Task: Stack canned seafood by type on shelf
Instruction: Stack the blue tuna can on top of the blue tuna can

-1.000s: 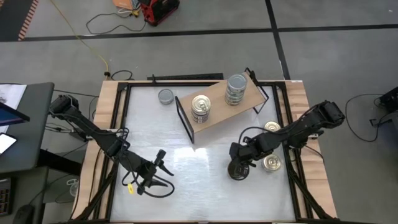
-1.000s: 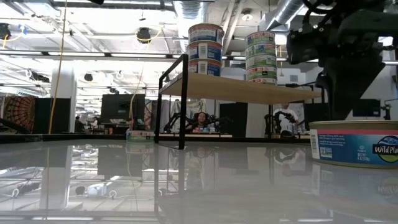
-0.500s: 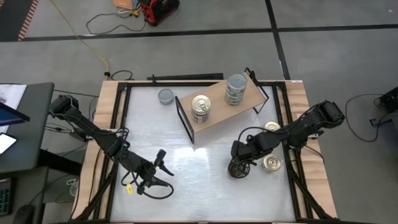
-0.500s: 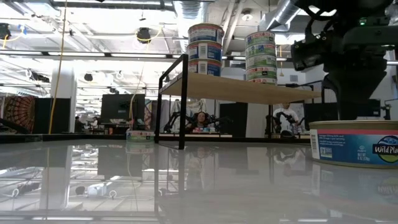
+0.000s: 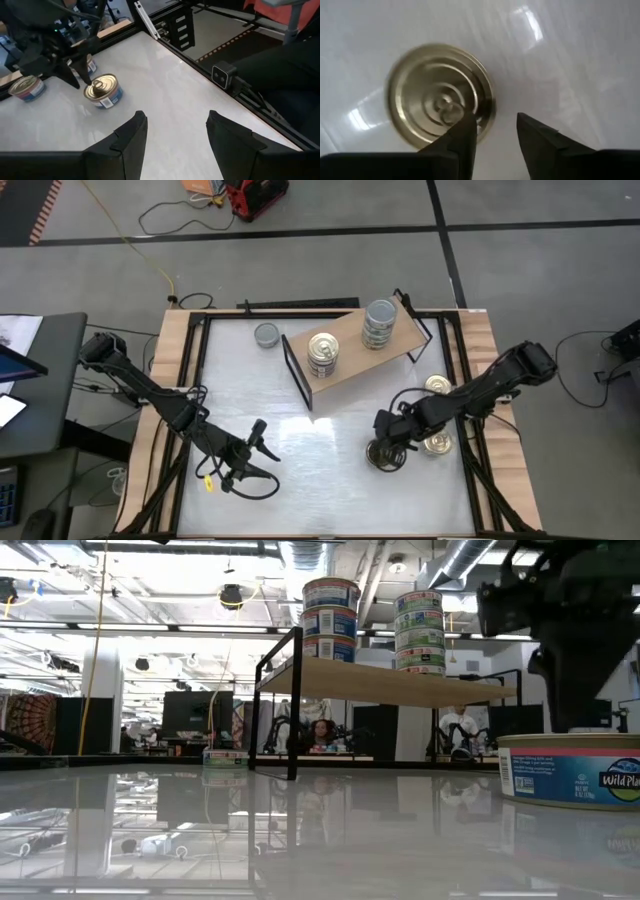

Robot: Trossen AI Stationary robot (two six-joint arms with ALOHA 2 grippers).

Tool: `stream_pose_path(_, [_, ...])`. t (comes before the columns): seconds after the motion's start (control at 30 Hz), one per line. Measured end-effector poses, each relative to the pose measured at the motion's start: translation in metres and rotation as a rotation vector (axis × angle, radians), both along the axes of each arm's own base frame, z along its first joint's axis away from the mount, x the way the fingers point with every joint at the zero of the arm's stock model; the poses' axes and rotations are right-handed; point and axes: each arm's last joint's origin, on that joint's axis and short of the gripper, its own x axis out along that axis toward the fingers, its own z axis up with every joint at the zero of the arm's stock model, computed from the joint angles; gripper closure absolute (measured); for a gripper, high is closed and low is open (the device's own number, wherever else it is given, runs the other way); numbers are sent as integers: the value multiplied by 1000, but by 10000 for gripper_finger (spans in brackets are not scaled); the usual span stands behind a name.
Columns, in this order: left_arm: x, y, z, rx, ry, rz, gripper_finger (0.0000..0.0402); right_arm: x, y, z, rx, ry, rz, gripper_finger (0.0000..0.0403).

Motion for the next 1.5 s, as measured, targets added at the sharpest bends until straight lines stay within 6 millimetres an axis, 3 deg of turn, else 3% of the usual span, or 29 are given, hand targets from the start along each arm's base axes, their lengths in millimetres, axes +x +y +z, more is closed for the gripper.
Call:
stream_pose_path(0.2, [0,0,0,0,-1,2,207,5,-1,-10,-7,37,33,258])
stream_pose_path(0.63, [0,0,0,-13,6,7,207,7,-21,-11,-16,86,-79,391])
stream_pose_path(0.87, [0,0,0,-15,7,8,207,7,-28,-15,-7,89,-97,373])
stream_pose_path(1.07, [0,0,-1,-22,22,13,207,0,-35,-30,72,70,-98,390])
stream_pose_path(1.5, [0,0,-1,-19,25,14,207,-22,-50,8,24,-67,-152,367])
